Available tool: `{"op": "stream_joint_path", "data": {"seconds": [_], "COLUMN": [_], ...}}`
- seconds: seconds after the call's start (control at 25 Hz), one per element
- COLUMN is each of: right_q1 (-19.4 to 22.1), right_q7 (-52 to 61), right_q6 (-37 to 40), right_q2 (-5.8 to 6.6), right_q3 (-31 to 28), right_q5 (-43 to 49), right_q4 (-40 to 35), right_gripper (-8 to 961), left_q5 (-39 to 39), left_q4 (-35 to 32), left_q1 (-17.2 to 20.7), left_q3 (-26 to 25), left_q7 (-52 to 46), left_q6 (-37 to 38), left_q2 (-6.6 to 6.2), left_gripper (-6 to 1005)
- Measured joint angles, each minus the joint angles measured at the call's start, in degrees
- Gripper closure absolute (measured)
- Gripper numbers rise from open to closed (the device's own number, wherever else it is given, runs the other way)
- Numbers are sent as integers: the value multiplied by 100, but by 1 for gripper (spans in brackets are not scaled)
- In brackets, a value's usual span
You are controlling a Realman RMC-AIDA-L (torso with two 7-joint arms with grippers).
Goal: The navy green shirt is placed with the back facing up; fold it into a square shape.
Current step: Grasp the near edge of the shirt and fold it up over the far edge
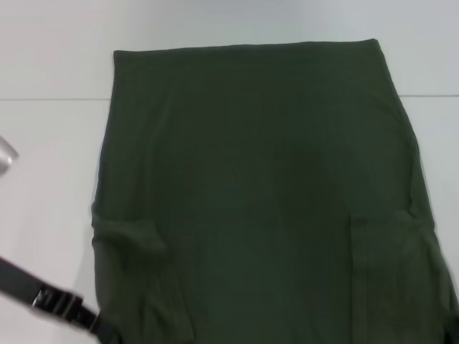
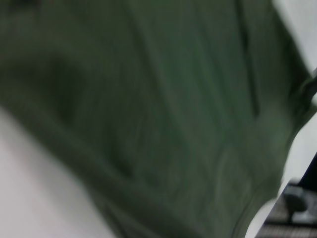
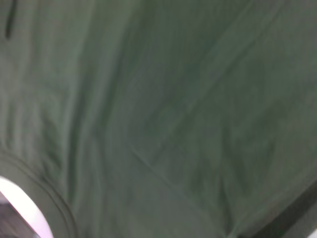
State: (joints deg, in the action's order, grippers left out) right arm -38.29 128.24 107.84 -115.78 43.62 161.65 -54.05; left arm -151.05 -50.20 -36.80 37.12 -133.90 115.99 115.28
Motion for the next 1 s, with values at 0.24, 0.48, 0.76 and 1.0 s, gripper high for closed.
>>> {"op": "stream_joint_path", "data": {"seconds": [0.24, 0.48, 0.76, 1.0], "right_q1": [-196, -239, -158, 6], "right_q7": [109, 324, 473, 367], "right_q6": [-361, -1126, -2378, -3341], "right_q2": [272, 580, 646, 588], "right_q3": [-987, -1401, -1475, -1546], "right_q5": [-394, -1445, -2557, -3370], "right_q4": [424, 961, 1388, 1639], "right_gripper": [914, 910, 906, 902], "left_q5": [488, 895, 1687, 2610], "left_q4": [402, 593, 843, 1016], "left_q1": [-247, -344, -209, -19], "left_q3": [-746, -1096, -1301, -1357], "left_q7": [-16, -98, -5, 302], "left_q6": [-623, -1678, -3054, -3872], "left_q2": [-182, -238, -225, -140], "left_gripper": [996, 997, 996, 996]}}
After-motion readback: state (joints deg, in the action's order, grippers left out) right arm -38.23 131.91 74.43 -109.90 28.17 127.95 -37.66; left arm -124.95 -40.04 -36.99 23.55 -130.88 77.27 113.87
